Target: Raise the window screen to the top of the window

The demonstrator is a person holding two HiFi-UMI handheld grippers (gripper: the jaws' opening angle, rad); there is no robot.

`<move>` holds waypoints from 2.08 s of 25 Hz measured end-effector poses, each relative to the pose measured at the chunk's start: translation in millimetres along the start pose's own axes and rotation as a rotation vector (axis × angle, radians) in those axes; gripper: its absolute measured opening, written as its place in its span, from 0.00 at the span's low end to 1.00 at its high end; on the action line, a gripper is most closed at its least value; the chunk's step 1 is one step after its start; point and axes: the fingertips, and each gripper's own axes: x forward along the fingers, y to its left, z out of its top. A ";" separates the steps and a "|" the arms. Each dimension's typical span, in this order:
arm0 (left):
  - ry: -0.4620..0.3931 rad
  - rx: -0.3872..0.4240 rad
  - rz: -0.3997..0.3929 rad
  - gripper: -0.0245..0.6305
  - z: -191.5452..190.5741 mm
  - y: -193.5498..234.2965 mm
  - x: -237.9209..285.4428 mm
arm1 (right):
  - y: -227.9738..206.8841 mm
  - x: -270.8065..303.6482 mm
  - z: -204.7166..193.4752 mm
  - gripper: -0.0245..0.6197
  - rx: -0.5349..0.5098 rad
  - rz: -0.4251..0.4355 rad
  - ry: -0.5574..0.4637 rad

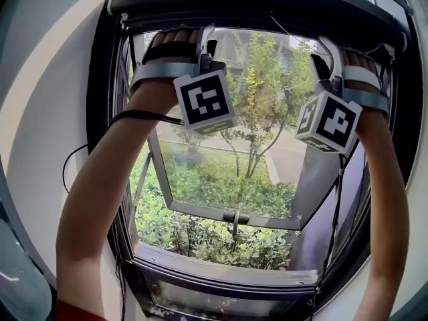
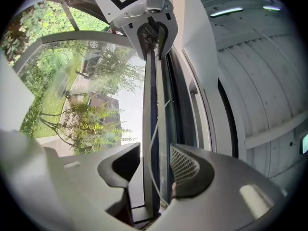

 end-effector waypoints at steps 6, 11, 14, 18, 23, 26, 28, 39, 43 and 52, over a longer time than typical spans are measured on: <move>-0.037 -0.101 -0.003 0.22 -3.9 -18.4 -25.3 | 23.0 -23.4 7.0 0.33 0.083 0.008 -0.025; -0.039 -0.120 -0.029 0.22 -10.1 -40.4 -42.5 | 49.8 -41.1 5.5 0.33 0.107 0.039 -0.031; -0.047 -0.153 -0.054 0.22 -10.0 -53.7 -53.4 | 65.6 -50.0 2.8 0.33 0.123 0.059 -0.027; -0.054 -0.216 -0.083 0.22 -11.3 -74.1 -68.5 | 88.0 -65.7 1.3 0.33 0.145 0.089 -0.021; -0.056 -0.308 -0.131 0.22 -12.5 -103.4 -88.7 | 114.0 -90.1 4.1 0.33 0.183 0.130 -0.028; -0.054 -0.356 -0.158 0.22 -13.6 -123.7 -103.1 | 129.8 -104.9 5.3 0.33 0.210 0.151 -0.031; -0.050 -0.386 -0.182 0.22 -13.8 -139.8 -115.9 | 142.0 -117.7 4.3 0.33 0.228 0.173 -0.025; -0.034 -0.505 -0.295 0.22 -17.9 -204.0 -186.4 | 180.0 -198.8 13.8 0.33 0.407 0.274 -0.009; -0.034 -0.579 -0.333 0.22 -18.6 -216.8 -215.6 | 181.8 -226.8 22.3 0.33 0.476 0.289 -0.012; -0.016 -0.783 -0.425 0.22 -18.4 -237.2 -276.1 | 188.9 -284.4 29.2 0.33 0.720 0.331 0.001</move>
